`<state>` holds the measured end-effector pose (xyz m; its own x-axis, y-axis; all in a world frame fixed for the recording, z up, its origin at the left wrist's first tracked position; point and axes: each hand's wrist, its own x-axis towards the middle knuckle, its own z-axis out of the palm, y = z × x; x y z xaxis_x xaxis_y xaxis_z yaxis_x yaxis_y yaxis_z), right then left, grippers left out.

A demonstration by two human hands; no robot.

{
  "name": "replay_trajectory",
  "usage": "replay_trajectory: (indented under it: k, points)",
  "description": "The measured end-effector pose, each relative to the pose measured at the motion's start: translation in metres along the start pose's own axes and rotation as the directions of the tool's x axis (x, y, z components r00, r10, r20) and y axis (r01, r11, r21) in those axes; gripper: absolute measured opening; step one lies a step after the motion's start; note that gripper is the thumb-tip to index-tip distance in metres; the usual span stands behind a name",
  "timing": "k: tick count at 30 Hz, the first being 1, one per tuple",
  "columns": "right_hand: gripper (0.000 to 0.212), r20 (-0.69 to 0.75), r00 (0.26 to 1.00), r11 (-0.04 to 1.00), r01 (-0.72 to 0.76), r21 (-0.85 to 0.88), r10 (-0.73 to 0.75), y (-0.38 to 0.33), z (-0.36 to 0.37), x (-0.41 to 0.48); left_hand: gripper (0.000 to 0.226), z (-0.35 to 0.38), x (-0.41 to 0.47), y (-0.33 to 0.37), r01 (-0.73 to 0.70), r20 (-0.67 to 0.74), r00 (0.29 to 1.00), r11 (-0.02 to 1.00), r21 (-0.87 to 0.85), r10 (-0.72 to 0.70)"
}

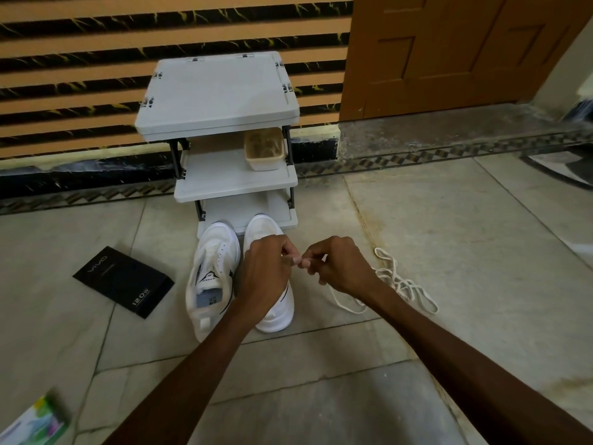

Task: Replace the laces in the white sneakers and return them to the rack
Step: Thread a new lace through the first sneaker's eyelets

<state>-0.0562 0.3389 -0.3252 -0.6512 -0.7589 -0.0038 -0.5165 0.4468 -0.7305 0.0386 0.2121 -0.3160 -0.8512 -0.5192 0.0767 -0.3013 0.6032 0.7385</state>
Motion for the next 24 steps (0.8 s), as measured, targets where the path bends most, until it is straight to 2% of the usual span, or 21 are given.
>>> replay_trajectory:
  k: [2, 4, 6, 8, 10, 12, 15, 16, 18, 21, 24]
  points:
    - [0.01, -0.048, 0.998, 0.999, -0.038, -0.025, 0.037, -0.002, 0.004, -0.003, 0.015, 0.0, -0.001, -0.002, -0.001, -0.028, 1.0, 0.999, 0.034, 0.002]
    - [0.015, -0.084, 0.992, 0.996, -0.091, -0.021, 0.089, 0.0, 0.006, -0.006, 0.022, -0.004, 0.001, 0.0, 0.022, -0.129, 0.992, 0.994, 0.112, -0.007]
    - [0.019, -0.098, 0.983, 0.987, -0.158, -0.01, 0.156, 0.008, 0.003, -0.01, 0.024, -0.013, 0.008, -0.002, 0.098, -0.259, 0.965, 0.967, 0.234, -0.035]
    - [0.02, -0.101, 0.968, 0.973, -0.232, -0.007, 0.23, 0.025, -0.001, -0.017, 0.015, -0.027, 0.015, -0.01, 0.202, -0.351, 0.933, 0.919, 0.337, -0.077]
    - [0.02, -0.116, 0.946, 0.943, -0.315, -0.11, 0.302, 0.047, -0.004, -0.025, 0.009, -0.04, 0.023, -0.023, 0.269, -0.438, 0.893, 0.901, 0.341, -0.1]
    - [0.028, -0.182, 0.904, 0.866, -0.423, -0.265, 0.386, 0.07, -0.007, -0.033, 0.006, -0.048, 0.029, -0.035, 0.328, -0.524, 0.843, 0.89, 0.317, -0.124]
    - [0.032, -0.308, 0.822, 0.747, -0.566, -0.348, 0.479, 0.088, -0.014, -0.041, 0.011, -0.053, 0.034, -0.042, 0.338, -0.595, 0.791, 0.913, 0.229, -0.143]
    - [0.03, -0.322, 0.819, 0.743, -0.569, -0.353, 0.474, 0.09, -0.016, -0.041, 0.014, -0.051, 0.034, -0.04, 0.294, -0.584, 0.799, 0.94, 0.171, -0.143]
    - [0.025, -0.272, 0.875, 0.805, -0.478, -0.352, 0.401, 0.083, -0.017, -0.037, 0.021, -0.042, 0.032, -0.033, 0.171, -0.523, 0.846, 0.982, 0.083, -0.104]
    - [0.016, -0.183, 0.944, 0.942, -0.301, -0.149, 0.273, 0.054, -0.012, -0.027, 0.029, -0.024, 0.025, -0.016, -0.045, -0.342, 0.939, 0.999, 0.005, 0.044]
    - [0.015, -0.173, 0.969, 0.984, -0.168, 0.054, 0.175, 0.026, -0.011, -0.019, 0.028, -0.008, 0.015, 0.0, -0.142, -0.131, 0.982, 0.989, -0.046, 0.135]
